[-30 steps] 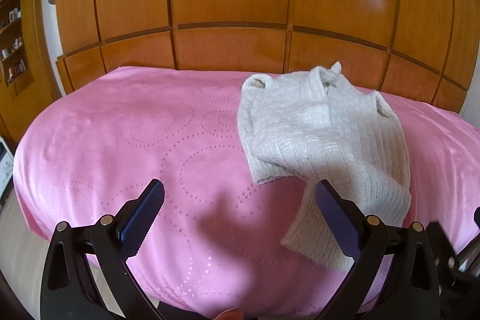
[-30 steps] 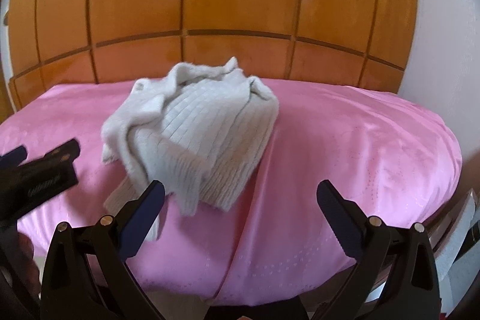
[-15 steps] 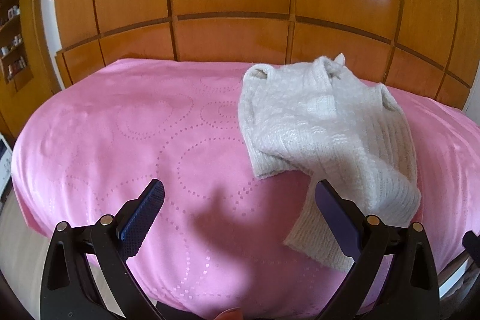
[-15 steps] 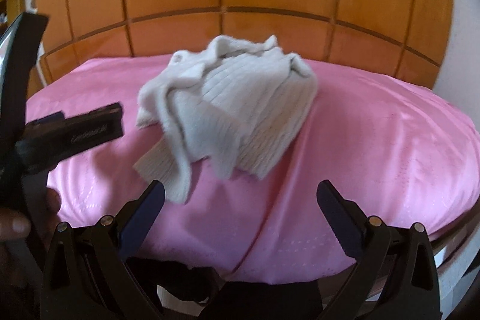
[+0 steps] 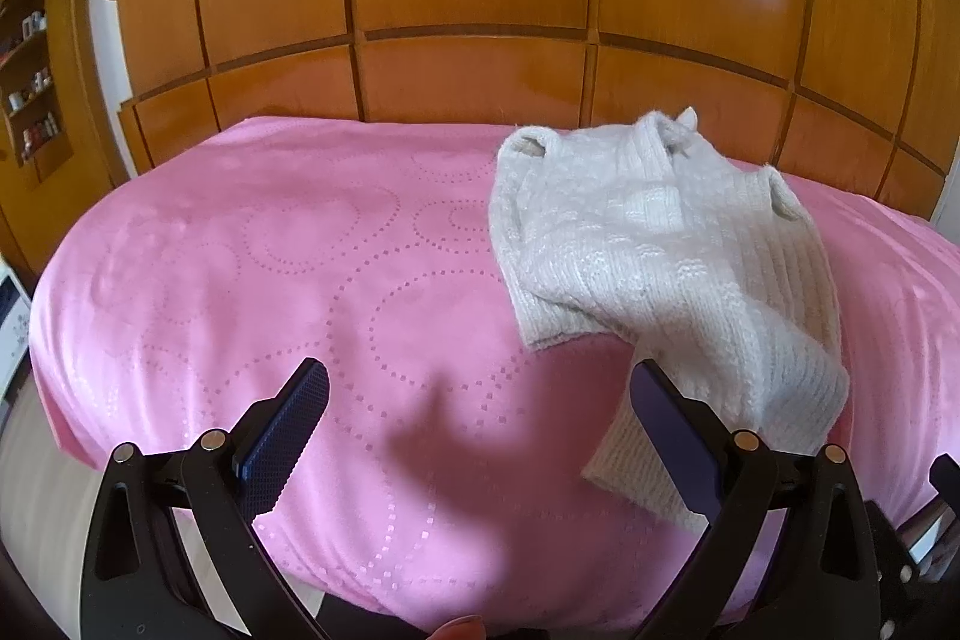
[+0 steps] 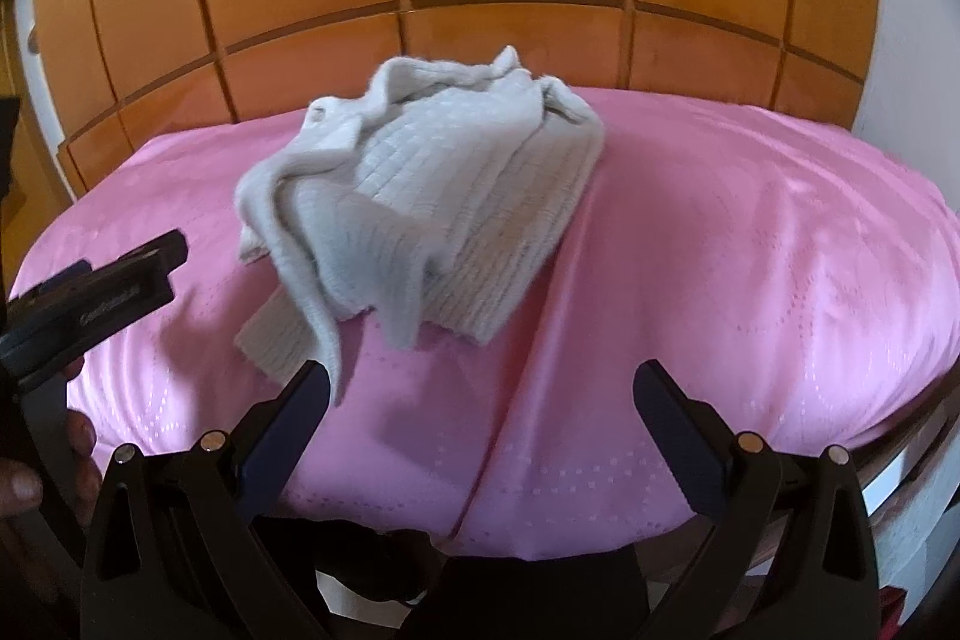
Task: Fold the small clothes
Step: 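Move both grippers toward the crumpled white knit sweater on the bed, then grasp the sweater with the left gripper while the right gripper grasps another part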
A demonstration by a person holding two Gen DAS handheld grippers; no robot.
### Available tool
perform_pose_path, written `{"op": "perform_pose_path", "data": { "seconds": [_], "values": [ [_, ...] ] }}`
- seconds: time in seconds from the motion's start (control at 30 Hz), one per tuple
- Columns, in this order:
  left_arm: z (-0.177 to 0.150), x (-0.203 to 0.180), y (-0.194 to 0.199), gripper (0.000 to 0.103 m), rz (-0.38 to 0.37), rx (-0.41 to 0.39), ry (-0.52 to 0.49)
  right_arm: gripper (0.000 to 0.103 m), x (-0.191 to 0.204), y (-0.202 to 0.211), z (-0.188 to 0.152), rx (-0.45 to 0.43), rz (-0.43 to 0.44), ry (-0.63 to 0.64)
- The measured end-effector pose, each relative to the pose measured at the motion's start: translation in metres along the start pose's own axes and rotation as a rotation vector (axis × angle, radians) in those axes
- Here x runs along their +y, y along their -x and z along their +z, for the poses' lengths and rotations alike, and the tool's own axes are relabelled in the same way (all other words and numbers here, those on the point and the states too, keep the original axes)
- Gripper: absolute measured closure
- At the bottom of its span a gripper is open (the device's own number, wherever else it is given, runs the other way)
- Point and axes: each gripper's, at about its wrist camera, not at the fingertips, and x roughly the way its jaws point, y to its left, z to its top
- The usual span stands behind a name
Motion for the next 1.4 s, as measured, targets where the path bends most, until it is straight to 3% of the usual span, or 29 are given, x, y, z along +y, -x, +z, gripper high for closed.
{"op": "perform_pose_path", "data": {
  "seconds": [0.43,0.57,0.7,0.83,0.97,1.0,1.03,1.1,1.27,1.33,1.37,1.4],
  "values": [
    [-0.001,-0.001,0.003,0.003,-0.033,-0.005,-0.006,0.002,-0.015,-0.003,0.006,-0.004,-0.017,-0.049],
    [0.004,-0.001,0.003,0.003,-0.097,-0.002,0.000,0.003,-0.027,-0.008,0.008,0.002,-0.020,-0.081],
    [0.017,-0.012,0.007,0.003,-0.191,-0.033,-0.028,0.017,-0.035,-0.010,0.017,-0.010,-0.023,-0.088],
    [0.024,-0.035,0.002,0.007,-0.294,-0.024,-0.085,0.027,-0.044,-0.011,0.026,0.001,0.073,-0.138],
    [0.026,-0.046,-0.028,0.039,-0.343,0.070,-0.097,0.029,-0.031,-0.012,0.028,-0.019,0.157,-0.068],
    [0.026,-0.045,-0.035,0.054,-0.364,0.092,-0.084,0.029,-0.023,-0.012,0.029,-0.034,0.161,-0.005],
    [0.027,-0.042,-0.045,0.062,-0.392,0.128,-0.064,0.029,-0.015,-0.013,0.029,-0.046,0.159,0.048],
    [0.029,-0.033,-0.056,0.088,-0.435,0.172,-0.021,0.029,-0.003,-0.017,0.032,-0.065,0.168,0.123],
    [0.043,0.001,-0.058,0.095,-0.532,0.162,0.083,0.031,0.033,-0.050,0.040,-0.080,0.177,0.300],
    [0.054,0.013,-0.053,0.095,-0.539,0.133,0.102,0.073,0.044,-0.067,0.044,-0.042,0.189,0.344],
    [0.061,0.022,-0.050,0.096,-0.539,0.113,0.117,0.089,0.045,-0.071,0.047,-0.020,0.194,0.351],
    [0.070,0.032,-0.049,0.096,-0.540,0.093,0.137,0.089,0.043,-0.071,0.052,-0.011,0.198,0.332]
  ]
}}
